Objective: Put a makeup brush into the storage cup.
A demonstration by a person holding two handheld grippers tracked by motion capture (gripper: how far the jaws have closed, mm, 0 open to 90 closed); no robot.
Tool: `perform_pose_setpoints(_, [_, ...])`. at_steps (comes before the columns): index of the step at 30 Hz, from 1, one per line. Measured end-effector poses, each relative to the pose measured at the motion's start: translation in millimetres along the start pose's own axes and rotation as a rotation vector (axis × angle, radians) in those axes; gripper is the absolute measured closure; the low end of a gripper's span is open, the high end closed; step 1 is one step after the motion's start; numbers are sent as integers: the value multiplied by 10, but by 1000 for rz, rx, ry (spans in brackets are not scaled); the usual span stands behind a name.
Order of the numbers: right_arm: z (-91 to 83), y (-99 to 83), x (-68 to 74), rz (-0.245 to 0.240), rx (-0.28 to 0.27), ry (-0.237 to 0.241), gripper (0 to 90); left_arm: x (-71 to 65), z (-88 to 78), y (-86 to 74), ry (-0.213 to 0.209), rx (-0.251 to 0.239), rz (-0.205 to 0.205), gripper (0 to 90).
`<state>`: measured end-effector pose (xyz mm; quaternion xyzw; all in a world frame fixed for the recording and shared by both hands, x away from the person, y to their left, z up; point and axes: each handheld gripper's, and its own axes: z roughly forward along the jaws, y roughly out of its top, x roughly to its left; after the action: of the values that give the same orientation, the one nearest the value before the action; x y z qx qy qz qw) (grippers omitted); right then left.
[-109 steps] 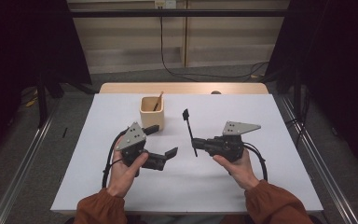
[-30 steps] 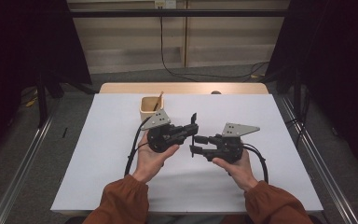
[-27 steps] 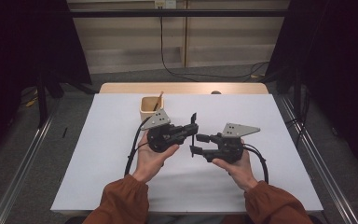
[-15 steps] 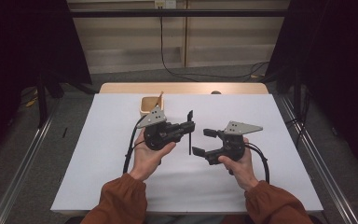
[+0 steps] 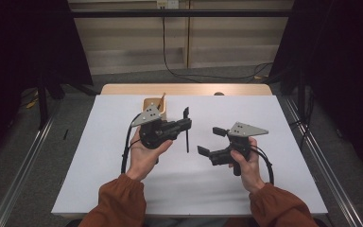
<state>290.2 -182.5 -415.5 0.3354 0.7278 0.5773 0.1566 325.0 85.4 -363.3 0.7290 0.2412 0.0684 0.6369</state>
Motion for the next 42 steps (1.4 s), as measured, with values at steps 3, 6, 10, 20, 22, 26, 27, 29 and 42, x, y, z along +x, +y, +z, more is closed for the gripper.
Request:
perform_pose_setpoints(3, [-33, -8, -24, 10, -13, -17, 40, 8, -16, 7, 6, 1, 1, 856])
perform_pose_setpoints(6, [-78, -3, -44, 5, -25, -35, 36, 18, -25, 15, 11, -1, -2, 856])
perform_pose_setpoints(10, [-145, -4, -77, 3, -37, -71, 28, 26, -40, 16, 20, 4, -2, 856])
perform_pose_setpoints(20, [-334, -110, -139, 12, -46, -130, 26, 63, -99, 32, 38, -7, -3, 856])
perform_pose_setpoints(22, [-395, -103, -154, 10, -51, -138, 25, 68, -115, 39, 41, -6, -2, 856])
perform_pose_setpoints(26, [-486, -132, -184, 15, -64, -164, 22, 86, -140, 45, 49, -3, 0, 856])
perform_pose_setpoints(27, [-510, -162, -194, 17, -60, -169, 22, 90, -144, 46, 48, -4, -2, 856])
perform_pose_setpoints(29, [-543, -200, -202, 25, -56, -176, 21, 100, -164, 52, 51, 1, 2, 856])
perform_pose_setpoints(42, [-737, -341, -246, 43, -44, -234, 8, 173, -278, 103, 68, 7, 11, 856])
